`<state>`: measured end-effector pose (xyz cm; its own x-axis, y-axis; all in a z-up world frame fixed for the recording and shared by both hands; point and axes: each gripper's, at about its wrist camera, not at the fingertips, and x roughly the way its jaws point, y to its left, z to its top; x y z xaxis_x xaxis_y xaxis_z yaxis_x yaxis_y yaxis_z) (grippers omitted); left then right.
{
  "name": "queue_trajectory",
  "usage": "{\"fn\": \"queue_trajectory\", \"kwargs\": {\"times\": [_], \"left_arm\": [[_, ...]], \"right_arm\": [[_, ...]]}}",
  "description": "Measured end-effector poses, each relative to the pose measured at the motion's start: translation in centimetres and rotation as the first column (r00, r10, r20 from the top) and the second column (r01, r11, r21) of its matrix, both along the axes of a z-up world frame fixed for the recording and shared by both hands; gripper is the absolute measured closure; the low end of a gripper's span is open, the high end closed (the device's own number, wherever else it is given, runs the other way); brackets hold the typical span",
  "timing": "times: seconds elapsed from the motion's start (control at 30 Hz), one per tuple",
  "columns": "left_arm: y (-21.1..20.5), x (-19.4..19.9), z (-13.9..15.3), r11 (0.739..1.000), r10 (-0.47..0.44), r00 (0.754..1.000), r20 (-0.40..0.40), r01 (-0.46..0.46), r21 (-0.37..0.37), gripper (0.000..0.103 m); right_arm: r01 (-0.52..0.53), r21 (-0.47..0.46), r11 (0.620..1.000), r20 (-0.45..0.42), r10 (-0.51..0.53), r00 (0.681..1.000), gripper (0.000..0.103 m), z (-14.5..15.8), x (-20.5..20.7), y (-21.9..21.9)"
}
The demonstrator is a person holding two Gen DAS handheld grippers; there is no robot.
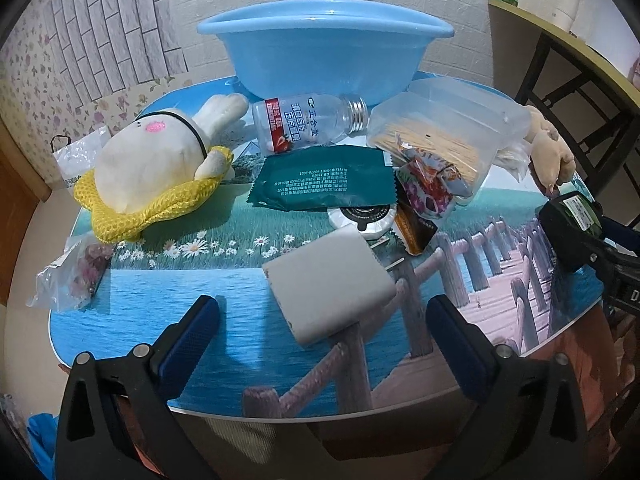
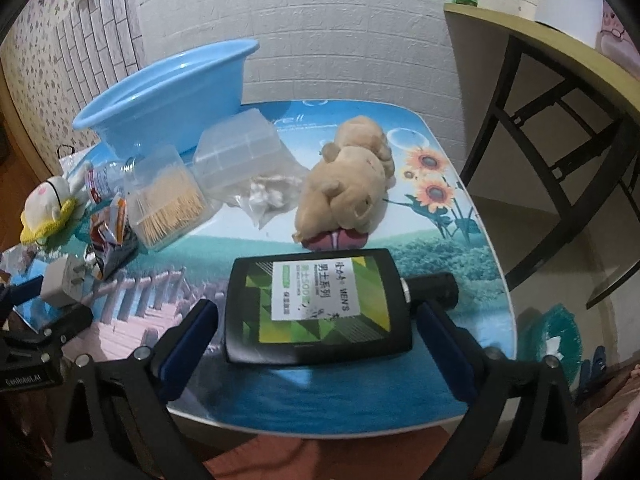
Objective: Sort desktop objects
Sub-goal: 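Lift the white charger with the left gripper while the right gripper holds the black bottle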
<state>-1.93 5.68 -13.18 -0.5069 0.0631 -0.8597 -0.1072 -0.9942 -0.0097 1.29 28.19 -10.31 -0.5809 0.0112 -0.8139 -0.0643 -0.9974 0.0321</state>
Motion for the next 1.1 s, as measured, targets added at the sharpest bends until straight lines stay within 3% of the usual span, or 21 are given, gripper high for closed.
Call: {"fn": "queue_trajectory", "kwargs": {"times": [0.17,0.53,0.8,1.1], "left_arm": [[0.0,0.0,0.1,1.000,0.003,1.000,-0.001,-0.003,0.000,0.000],[0.0,0.1,0.1,1.000,0.000,1.000,-0.010,0.000,0.002,0.001],[0.4,0.5,1.0,0.999,-0.036,0.998,-0.047,0.036,0.001,0.050],[0.1,0.7,1.1,0.999,-0.046,0.998,-0.046,0.046,0.001,0.050]], "right_arm": [[0.005,-0.010,1.000,0.031,-0.004,1.000,0.002,-1.1,-0.8,0.1],[-0.011,0.019,1.000,-0.002,0.011,1.000,0.008,-1.1,-0.7,0.0],[-0.036,0.014,0.999,0.001,0.036,0.999,0.009,-1.1,-0.3,0.0],[-0.049,0.014,0.999,0.008,0.049,0.999,0.010,-1.0,0.3,-0.4]]}}
